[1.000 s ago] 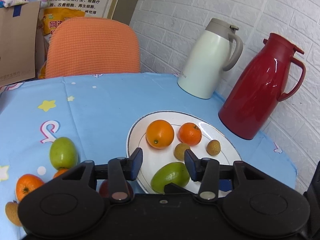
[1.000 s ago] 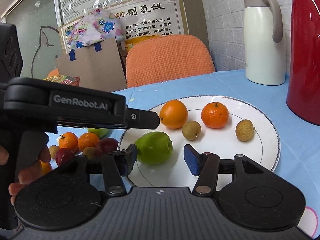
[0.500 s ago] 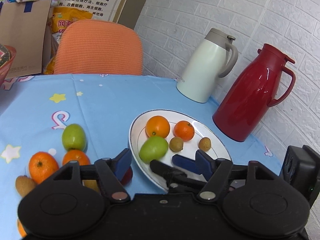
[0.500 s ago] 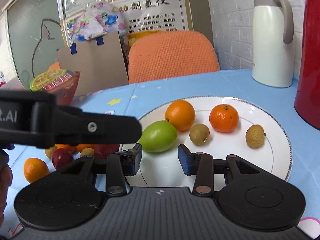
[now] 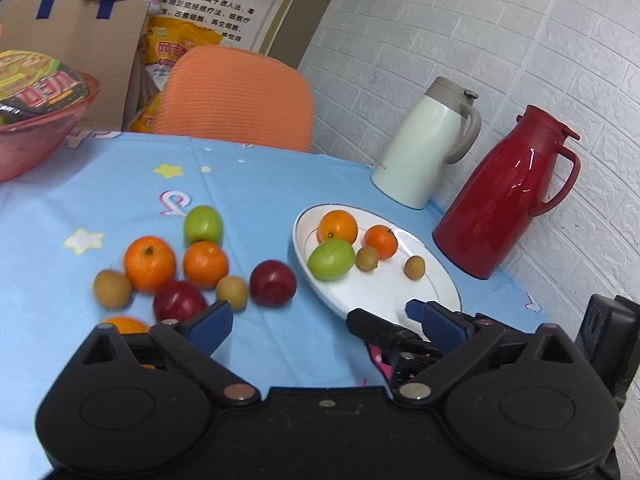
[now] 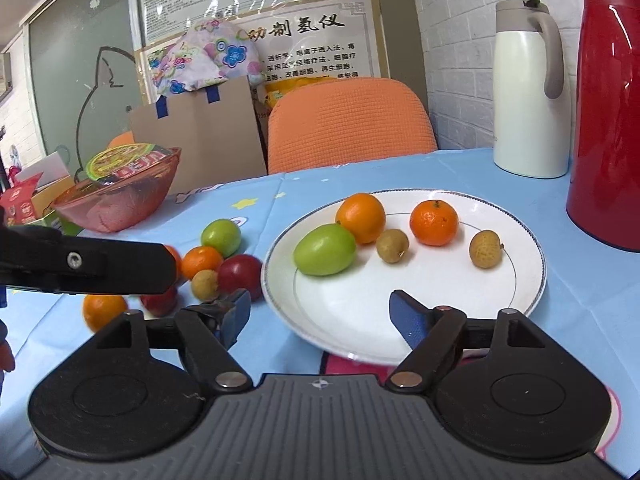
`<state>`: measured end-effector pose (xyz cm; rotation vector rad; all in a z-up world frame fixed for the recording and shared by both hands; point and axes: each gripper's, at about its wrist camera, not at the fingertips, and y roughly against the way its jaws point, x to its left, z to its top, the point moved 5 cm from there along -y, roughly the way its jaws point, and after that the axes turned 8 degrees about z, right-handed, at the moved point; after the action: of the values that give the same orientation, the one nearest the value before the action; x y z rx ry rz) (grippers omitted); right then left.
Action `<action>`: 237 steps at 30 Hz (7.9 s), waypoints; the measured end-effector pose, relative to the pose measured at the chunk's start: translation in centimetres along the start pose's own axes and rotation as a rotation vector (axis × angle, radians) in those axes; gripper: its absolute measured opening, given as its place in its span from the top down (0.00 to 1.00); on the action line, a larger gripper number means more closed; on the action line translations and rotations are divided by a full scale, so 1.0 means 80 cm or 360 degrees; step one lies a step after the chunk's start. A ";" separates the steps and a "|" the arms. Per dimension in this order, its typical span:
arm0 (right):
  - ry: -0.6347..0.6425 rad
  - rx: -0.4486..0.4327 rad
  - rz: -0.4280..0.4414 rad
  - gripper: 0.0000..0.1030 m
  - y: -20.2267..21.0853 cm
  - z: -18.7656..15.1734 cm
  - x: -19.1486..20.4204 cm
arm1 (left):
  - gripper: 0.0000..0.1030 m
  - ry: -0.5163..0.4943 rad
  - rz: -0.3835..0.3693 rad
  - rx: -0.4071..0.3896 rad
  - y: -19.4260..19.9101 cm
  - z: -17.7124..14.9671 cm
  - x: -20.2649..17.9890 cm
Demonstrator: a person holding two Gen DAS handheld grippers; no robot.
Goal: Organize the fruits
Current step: 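Move the open left tool back to the large orange in the cluster, then close the left tool around the large orange, then carry the large orange with the left tool onto the plate, then open the left tool to release the orange on the plate, then move both open tools back toward the fruit cluster, then grasp a red plum with the right tool while the left tool grasps a brown longan, then carry the plum with the right tool while the left tool carries the longan to the plate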
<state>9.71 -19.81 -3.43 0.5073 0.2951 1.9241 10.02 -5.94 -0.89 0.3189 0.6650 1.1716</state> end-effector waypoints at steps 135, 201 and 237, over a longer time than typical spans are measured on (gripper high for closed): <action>-0.0157 -0.0036 -0.0028 0.00 -0.014 0.010 -0.006 | 0.00 -0.0202 -0.0078 -0.0005 -0.070 0.031 -0.041; 0.0587 0.0301 0.0149 0.36 -0.116 0.000 0.157 | 0.16 -0.0060 0.0319 0.0046 -0.004 0.015 0.155; 0.0131 -0.0087 -0.0088 0.36 0.022 0.027 0.030 | 0.15 -0.0248 -0.0005 0.0016 -0.008 0.045 0.018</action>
<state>8.48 -18.33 -0.29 0.3811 0.3058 1.8971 13.15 -4.48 1.07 0.4133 0.5354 1.1284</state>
